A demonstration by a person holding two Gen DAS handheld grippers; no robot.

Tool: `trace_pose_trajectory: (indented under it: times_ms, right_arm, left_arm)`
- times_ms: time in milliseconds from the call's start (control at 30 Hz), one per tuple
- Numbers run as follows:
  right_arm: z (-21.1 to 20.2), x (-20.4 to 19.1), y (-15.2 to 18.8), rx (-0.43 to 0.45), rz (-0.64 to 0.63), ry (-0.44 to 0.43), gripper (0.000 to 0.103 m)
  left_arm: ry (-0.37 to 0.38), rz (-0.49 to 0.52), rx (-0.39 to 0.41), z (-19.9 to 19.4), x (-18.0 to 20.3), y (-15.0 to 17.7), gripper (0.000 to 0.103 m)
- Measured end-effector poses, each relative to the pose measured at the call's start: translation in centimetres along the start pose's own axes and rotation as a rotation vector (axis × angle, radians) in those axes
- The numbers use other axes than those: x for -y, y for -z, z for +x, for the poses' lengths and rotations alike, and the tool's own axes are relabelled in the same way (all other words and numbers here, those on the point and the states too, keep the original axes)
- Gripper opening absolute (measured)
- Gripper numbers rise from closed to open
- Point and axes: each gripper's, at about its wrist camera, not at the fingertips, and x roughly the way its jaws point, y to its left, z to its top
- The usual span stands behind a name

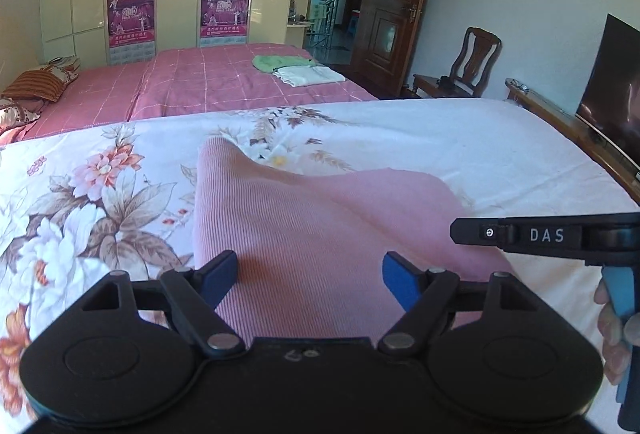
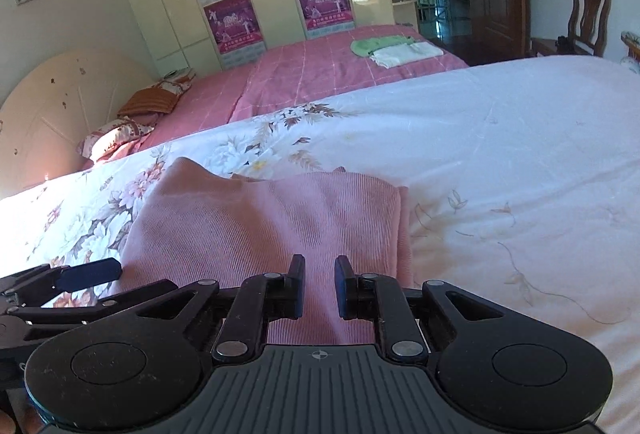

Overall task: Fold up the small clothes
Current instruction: 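Release the bundle and press it flat with both tools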

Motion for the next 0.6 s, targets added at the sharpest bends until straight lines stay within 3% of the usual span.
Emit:
trace_pose_trajectory:
  times_ms: [267, 433, 533, 600]
  right_arm:
    - [6.4, 0.7, -1.2, -0.016, -0.115, 0.111, 0.015]
    - [7.6, 1.3, -0.2, 0.064, -0.193, 0.164, 0.015]
    - [9.0, 1.8, 0.9, 0.104, -0.258, 0.285, 0.015]
    - [8.9, 2.5, 0.7, 0.101, -0.211, 0.255, 0.015]
  left_arm:
    - [-0.022, -0.014, -0.013, 4.3, -1.8, -1.1, 0.078]
    - [-0.011, -0.051, -0.005, 4.9, -1.9, -1.2, 0.078]
    - [-0.026, -0.035, 0.013, 5.2, -1.5, -0.4, 0.078]
    - [-0.055, -0.006, 0.022, 5.4, -0.8, -0.2, 0.079]
